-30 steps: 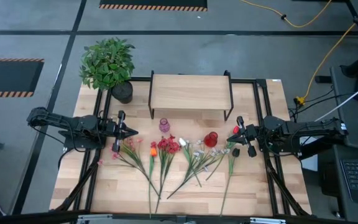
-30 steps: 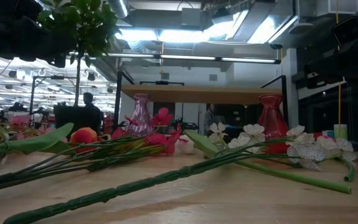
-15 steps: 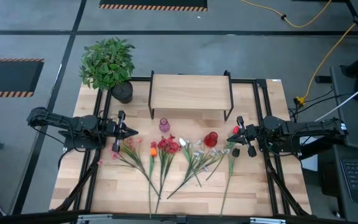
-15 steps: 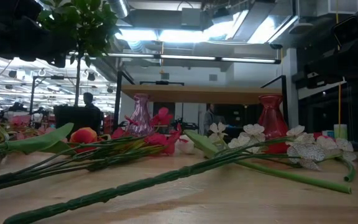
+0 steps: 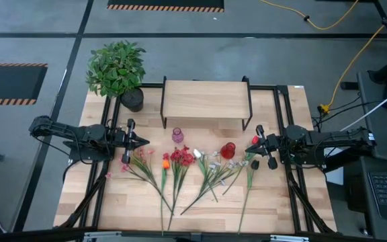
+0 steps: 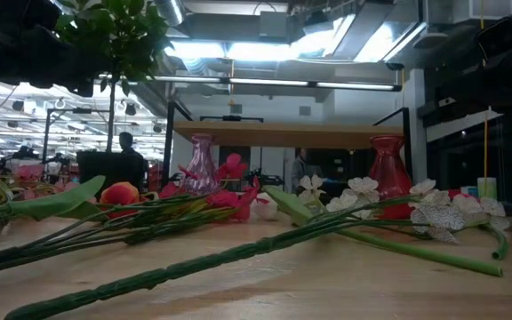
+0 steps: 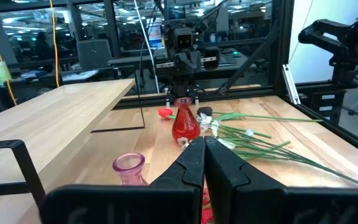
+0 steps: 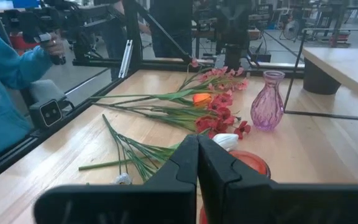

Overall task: Pick and place flowers into a vace then onto a shelf
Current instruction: Put the white flowers into the red vase

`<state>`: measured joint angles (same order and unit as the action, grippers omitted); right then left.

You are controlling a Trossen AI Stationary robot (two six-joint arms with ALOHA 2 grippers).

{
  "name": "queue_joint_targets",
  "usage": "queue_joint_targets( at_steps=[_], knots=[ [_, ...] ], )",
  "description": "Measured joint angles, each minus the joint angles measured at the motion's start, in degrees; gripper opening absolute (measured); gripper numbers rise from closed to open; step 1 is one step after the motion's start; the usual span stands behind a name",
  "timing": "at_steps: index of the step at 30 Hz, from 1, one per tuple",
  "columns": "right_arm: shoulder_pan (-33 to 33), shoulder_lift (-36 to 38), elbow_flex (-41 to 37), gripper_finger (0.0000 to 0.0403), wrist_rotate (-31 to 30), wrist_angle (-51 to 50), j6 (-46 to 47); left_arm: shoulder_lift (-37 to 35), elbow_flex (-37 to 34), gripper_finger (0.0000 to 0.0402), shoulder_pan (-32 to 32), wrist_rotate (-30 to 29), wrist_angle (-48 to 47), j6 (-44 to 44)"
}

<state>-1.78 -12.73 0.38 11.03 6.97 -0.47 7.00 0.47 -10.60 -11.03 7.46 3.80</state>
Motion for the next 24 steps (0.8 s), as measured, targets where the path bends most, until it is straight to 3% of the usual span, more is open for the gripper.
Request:
queue_joint_targets(
  at_steps=[5,16,24],
  knots=[
    [0.0,0.0,0.0,0.0007,-6.57,0.98,1.37,-0.01,0.0,0.0002,-0.01,-1.56,0.0,0.0],
    [0.0,0.0,0.16,0.0002,-9.22,2.66,6.42,0.0,0.0,0.0002,-0.01,-3.91,-0.03,-0.05],
    [-0.04,-2.32,4.78,0.0001,-10.75,1.23,6.41,0.42,2.25,0.0002,-0.01,-3.16,-4.01,-1.36]
  ],
)
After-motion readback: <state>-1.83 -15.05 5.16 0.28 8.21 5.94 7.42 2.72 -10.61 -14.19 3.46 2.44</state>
